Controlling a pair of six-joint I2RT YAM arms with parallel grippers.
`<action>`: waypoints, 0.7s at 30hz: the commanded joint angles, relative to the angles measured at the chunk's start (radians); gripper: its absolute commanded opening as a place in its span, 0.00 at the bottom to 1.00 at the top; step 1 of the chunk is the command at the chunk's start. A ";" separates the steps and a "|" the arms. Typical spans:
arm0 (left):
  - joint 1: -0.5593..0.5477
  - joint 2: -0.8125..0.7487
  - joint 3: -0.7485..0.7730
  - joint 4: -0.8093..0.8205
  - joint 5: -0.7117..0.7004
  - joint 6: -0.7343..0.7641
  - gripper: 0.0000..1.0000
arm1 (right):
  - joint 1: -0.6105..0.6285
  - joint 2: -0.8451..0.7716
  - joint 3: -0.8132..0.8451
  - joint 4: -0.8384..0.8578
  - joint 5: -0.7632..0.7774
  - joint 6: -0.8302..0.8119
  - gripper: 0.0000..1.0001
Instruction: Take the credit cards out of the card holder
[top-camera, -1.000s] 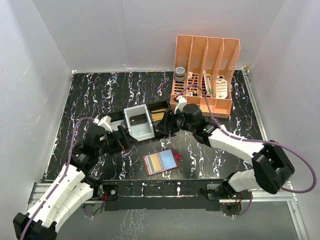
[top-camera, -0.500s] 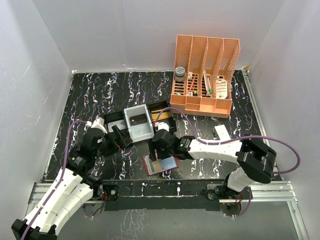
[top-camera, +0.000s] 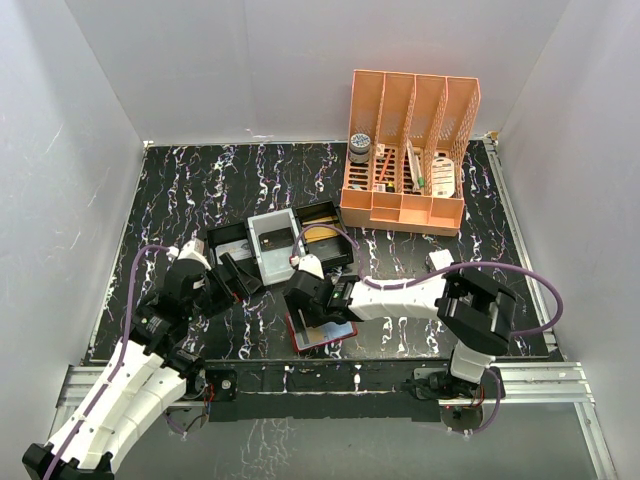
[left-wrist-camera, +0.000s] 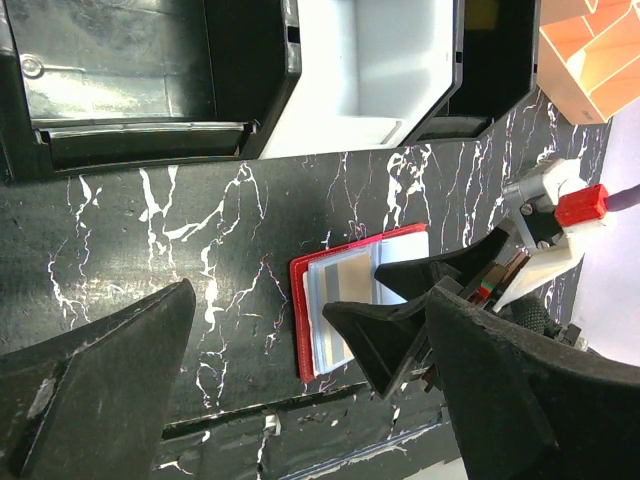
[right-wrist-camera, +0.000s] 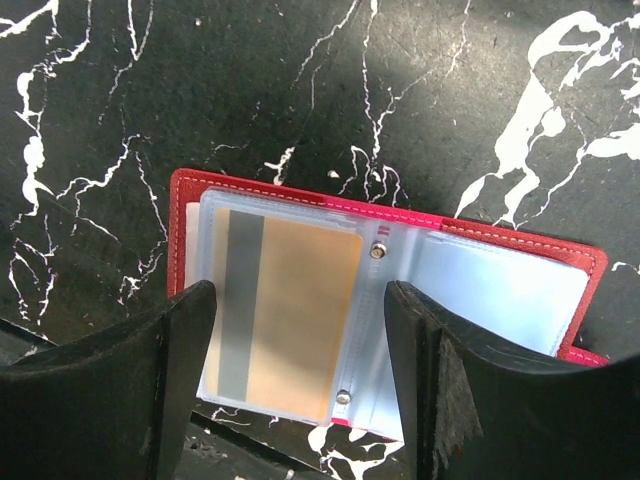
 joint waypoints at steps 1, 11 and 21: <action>0.005 -0.002 0.033 -0.015 -0.007 -0.003 0.99 | 0.010 0.025 0.048 -0.027 0.048 0.000 0.66; 0.005 0.019 0.022 0.001 0.032 0.001 0.99 | 0.010 0.022 0.048 -0.022 0.035 0.010 0.36; 0.005 0.044 -0.001 0.052 0.113 0.010 0.99 | -0.065 -0.042 -0.057 0.103 -0.124 0.052 0.05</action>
